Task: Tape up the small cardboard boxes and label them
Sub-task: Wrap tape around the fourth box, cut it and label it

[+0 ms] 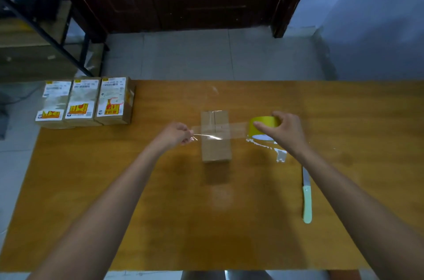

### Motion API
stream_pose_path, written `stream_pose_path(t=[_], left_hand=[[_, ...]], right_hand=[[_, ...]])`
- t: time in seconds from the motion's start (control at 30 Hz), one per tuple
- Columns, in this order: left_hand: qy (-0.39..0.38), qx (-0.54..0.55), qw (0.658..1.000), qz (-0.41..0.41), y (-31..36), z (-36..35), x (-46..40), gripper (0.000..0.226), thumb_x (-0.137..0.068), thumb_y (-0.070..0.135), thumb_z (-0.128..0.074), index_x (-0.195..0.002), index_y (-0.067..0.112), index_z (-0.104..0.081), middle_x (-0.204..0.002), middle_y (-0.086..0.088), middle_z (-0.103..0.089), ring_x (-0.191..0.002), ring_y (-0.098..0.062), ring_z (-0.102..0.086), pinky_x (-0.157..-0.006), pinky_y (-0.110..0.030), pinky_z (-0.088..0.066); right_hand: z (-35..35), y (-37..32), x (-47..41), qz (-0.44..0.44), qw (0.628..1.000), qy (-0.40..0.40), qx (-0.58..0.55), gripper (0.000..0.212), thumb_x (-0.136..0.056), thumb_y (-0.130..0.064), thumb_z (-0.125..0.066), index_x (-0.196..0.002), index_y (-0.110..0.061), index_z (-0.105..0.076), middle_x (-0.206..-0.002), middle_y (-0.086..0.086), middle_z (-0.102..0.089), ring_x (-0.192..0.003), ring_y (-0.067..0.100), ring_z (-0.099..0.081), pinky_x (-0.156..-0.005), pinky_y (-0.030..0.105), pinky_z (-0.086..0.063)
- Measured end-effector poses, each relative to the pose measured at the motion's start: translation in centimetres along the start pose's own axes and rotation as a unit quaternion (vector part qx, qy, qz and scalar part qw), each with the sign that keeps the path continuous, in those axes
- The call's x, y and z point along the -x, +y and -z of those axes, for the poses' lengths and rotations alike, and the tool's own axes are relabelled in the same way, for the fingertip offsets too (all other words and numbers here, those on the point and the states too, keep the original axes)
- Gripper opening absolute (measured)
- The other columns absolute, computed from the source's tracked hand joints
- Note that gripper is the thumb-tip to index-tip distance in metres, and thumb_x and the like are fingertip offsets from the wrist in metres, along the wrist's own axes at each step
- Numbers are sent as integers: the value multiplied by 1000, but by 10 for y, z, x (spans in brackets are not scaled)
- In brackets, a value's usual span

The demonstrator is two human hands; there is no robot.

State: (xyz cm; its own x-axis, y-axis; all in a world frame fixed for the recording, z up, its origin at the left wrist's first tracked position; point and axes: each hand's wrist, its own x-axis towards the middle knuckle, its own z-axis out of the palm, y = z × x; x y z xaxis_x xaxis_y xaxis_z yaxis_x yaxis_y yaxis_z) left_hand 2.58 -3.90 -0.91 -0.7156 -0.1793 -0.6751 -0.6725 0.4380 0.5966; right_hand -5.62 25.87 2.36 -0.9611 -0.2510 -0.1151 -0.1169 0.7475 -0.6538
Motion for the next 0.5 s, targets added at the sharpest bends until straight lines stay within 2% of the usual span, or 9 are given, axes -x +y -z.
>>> stream_pose_path(t=[0.03, 0.07, 0.13, 0.17, 0.23, 0.3, 0.4, 0.5], left_hand=[[-5, -1, 1000, 1, -3, 0, -2, 32, -96, 14, -58, -64, 11, -59, -72, -15, -61, -73, -25, -53, -79, -35, -43], [-10, 0, 1000, 2, -5, 0, -4, 33, -96, 13, -58, -63, 11, -59, -71, -15, -61, -73, -25, -53, -78, -35, -43], [-20, 2, 1000, 4, -7, 0, -7, 34, -97, 12, -57, -63, 10, -58, -67, -9, -61, -67, -24, -54, -75, -32, -43], [-26, 1, 1000, 4, -8, 0, -8, 34, -97, 12, -57, -63, 10, -58, -66, -7, -60, -64, -22, -54, -72, -30, -44], [-32, 6, 999, 0, -7, 1, -9, 34, -98, 12, -55, -64, 10, -58, -65, -5, -59, -60, -17, -53, -65, -27, -44], [-31, 10, 999, 0, -6, 2, -10, 32, -99, 13, -54, -67, 10, -58, -67, -4, -60, -60, -15, -53, -62, -21, -44], [-36, 10, 999, 0, -3, 3, -13, 32, -100, 14, -53, -69, 10, -58, -69, -3, -60, -61, -14, -53, -63, -20, -43], [-43, 11, 999, 5, -4, -1, -18, 31, -100, 13, -53, -69, 9, -57, -69, -4, -59, -62, -16, -52, -66, -25, -44]], right_hand=[[-3, 1, -2, 2, 1000, -11, 2, 45, -75, -48, -77, -80, -18, -44, -62, -15, -32, -73, 12, -36, -57, 20, -22], [-5, 3, -4, 0, 1000, -14, 5, 46, -75, -48, -76, -80, -18, -42, -64, -12, -33, -73, 12, -35, -54, 21, -21], [-10, 5, -6, -2, 1000, -15, 9, 42, -75, -48, -77, -80, -19, -48, -71, -2, -41, -72, 14, -39, -53, 17, -25], [-11, 6, -7, -7, 1000, -17, 9, 38, -75, -48, -77, -81, -18, -55, -74, 2, -47, -72, 15, -44, -57, 16, -30], [-13, 8, -9, -19, 1000, -24, 6, 38, -74, -48, -77, -88, -15, -63, -77, 6, -54, -76, 18, -51, -66, 24, -36], [-14, 9, -11, -22, 1000, -20, 7, 38, -74, -48, -77, -85, -16, -61, -76, 3, -48, -74, 16, -45, -67, 25, -33], [-15, 10, -15, -32, 999, -14, 8, 45, -74, -47, -78, -88, -5, -67, -78, -2, -41, -75, 12, -38, -65, 22, -30], [-16, 11, -16, -28, 999, -28, 6, 37, -75, -47, -77, -82, -16, -60, -73, -2, -42, -69, 12, -40, -55, 21, -27]])
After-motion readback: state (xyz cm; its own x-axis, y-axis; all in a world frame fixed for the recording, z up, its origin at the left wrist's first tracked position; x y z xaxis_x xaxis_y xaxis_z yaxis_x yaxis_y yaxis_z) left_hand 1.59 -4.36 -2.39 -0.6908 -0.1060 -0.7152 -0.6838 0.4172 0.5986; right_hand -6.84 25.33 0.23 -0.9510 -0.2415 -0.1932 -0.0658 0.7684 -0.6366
